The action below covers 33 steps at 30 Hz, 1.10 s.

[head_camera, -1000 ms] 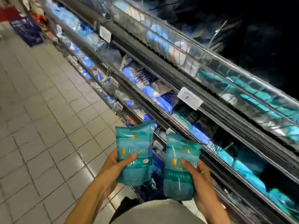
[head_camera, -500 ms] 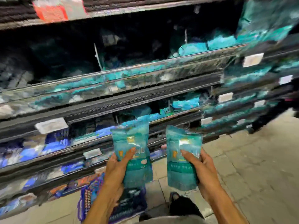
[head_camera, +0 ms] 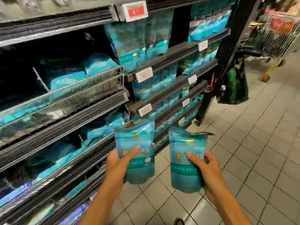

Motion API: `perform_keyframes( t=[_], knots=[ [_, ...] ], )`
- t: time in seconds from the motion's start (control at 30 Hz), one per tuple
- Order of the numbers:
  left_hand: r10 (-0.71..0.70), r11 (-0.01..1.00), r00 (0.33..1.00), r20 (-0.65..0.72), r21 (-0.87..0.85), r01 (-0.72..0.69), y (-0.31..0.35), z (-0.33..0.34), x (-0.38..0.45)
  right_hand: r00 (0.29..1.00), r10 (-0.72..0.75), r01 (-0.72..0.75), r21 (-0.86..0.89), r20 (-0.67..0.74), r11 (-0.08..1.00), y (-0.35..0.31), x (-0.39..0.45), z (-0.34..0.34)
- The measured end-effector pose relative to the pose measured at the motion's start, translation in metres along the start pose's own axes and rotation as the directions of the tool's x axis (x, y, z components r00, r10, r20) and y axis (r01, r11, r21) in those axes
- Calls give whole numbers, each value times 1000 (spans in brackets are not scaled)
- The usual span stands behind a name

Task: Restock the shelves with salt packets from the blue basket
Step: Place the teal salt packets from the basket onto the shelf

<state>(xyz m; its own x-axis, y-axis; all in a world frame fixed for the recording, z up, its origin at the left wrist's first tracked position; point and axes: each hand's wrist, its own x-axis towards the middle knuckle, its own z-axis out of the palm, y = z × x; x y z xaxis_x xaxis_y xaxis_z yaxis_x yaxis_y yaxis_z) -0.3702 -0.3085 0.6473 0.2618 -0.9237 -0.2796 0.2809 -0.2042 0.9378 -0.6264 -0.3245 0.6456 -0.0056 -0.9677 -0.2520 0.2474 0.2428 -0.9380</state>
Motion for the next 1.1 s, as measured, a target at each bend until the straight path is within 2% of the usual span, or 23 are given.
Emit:
perform_keyframes(
  t=[0.2, 0.4, 0.67, 0.9, 1.1],
  knots=[
    [57, 998, 998, 26, -18, -57, 8, 108, 48, 998, -55, 55, -14, -3, 998, -59, 64, -72],
    [65, 998, 996, 60, -7, -65, 23, 183, 103, 990, -138, 138, 39, 8, 990, -104, 128, -104],
    [158, 987, 981, 113, -3, -159, 56, 252, 209, 979, -203, 202, 56, 16, 978, -143, 246, -101],
    [212, 976, 971, 114, -77, -204, 105, 301, 313, 960, -277, 277, 21, 28, 961, -199, 356, -77],
    [273, 961, 955, 116, -66, -267, 141, 334, 374, 945, -321, 320, 30, 66, 947, -239, 435, -69]
  ],
)
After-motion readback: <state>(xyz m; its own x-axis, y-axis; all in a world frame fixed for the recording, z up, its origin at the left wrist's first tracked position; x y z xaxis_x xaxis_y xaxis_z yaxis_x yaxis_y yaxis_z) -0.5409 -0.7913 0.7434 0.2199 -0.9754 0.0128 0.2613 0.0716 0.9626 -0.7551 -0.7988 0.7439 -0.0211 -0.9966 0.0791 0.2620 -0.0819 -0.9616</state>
